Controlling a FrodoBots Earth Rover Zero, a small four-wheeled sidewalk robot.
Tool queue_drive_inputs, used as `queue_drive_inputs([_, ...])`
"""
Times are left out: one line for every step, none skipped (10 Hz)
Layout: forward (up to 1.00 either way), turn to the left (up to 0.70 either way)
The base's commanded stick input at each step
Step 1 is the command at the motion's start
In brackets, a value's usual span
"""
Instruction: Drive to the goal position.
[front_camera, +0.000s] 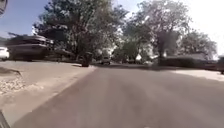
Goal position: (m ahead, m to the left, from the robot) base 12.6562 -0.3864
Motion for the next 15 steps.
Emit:
queue_drive_inputs([1.0, 0.0])
queue_drive_inputs([1.0, 0.0])
queue_drive_inputs([1.0, 0.0])
queue_drive_inputs([1.0, 0.0])
queue_drive_inputs([1.0, 0.0])
queue_drive_inputs([1.0, 0.0])
queue_drive_inputs([1.0, 0.0])
queue_drive_inputs([1.0, 0.0])
queue_drive_inputs([1.0, 0.0])
queue_drive_inputs([1.0, 0.0])
queue_drive_inputs([1.0, 0.0])
queue_drive_inputs([1.0, 0.0])
queue_drive_inputs([1.0, 0.0])
queue_drive_inputs([1.0, 0.0])
queue_drive_inputs([1.0, 0.0])
